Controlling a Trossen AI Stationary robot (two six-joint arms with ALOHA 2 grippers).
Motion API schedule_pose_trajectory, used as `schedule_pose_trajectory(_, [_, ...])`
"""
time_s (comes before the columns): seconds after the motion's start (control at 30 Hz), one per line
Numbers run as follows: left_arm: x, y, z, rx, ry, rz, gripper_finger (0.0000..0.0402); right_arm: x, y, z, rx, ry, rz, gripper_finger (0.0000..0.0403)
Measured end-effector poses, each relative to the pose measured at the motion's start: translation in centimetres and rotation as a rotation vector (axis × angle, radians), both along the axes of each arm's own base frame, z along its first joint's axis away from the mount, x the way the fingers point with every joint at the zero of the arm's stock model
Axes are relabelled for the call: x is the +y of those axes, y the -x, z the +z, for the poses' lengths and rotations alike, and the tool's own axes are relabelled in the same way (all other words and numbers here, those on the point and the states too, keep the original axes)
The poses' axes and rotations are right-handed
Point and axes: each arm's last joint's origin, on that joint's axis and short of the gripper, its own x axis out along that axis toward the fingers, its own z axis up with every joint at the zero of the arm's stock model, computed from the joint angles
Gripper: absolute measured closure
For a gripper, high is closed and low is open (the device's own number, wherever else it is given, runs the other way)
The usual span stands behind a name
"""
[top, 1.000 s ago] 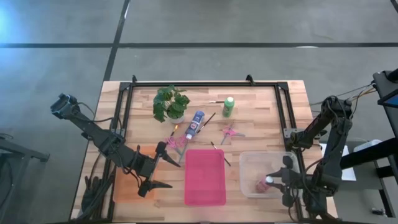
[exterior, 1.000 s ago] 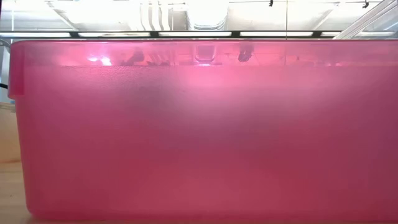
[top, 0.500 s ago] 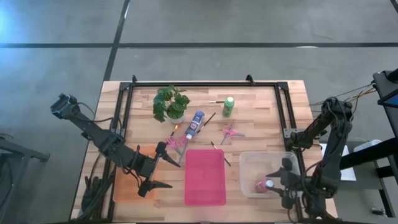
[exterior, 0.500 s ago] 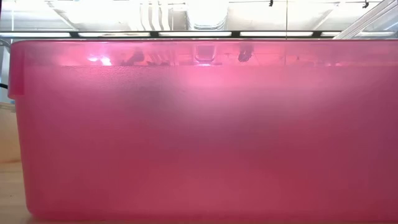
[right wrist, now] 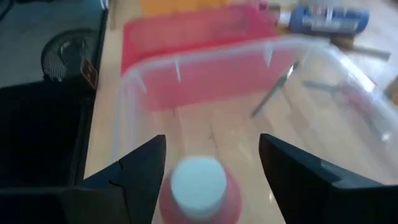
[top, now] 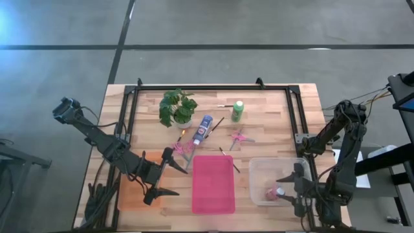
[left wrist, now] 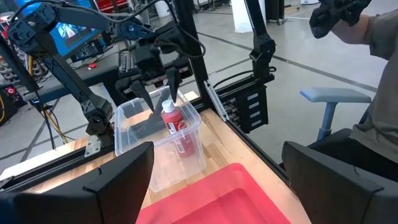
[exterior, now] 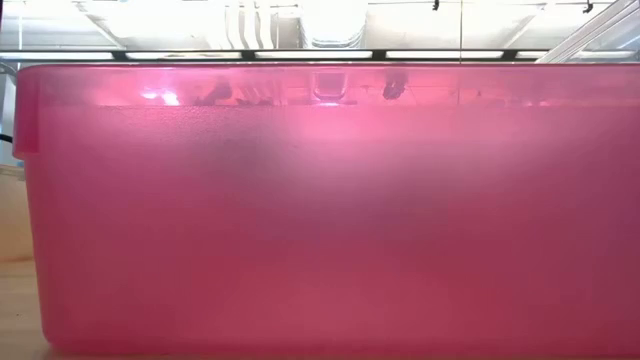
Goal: Pick & Place Paint Supplies
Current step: Put the green paint bottle into the transparent bin
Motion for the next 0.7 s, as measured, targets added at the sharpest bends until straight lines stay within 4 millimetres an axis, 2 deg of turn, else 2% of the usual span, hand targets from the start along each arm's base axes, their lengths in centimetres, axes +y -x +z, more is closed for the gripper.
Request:
schedule_pose_trajectory(0.17, [0.0,0.0,0.0,-0.006,-0.021,0.012,0.0041,-0.4,-0.1,2.2,-0.149,0.088,0.012,0.0149])
schedule_pose_trajectory(0.3, [0.4,0.0,-0.1,-0.014,-0.086,0.106,0.0041,-1.4,-0.4,3.9,-0.269,0.16,-0.015,0.0149])
schedule_pose_trajectory(0.43, [0.8,-0.1,-0.5,0.015,-0.118,0.183,0.0041,-3.3,-1.5,5.3,-0.284,0.192,-0.072,0.0149])
schedule_pose_trajectory(0.53, [1.2,-0.4,-0.9,0.017,-0.08,0.243,0.0041,-5.0,-2.7,6.0,-0.271,0.239,-0.132,0.0148])
schedule_pose_trajectory(0.7, [1.5,-1.0,-1.9,0.022,-0.153,0.322,0.0041,-8.4,-4.8,7.3,-0.191,0.258,-0.236,0.0148])
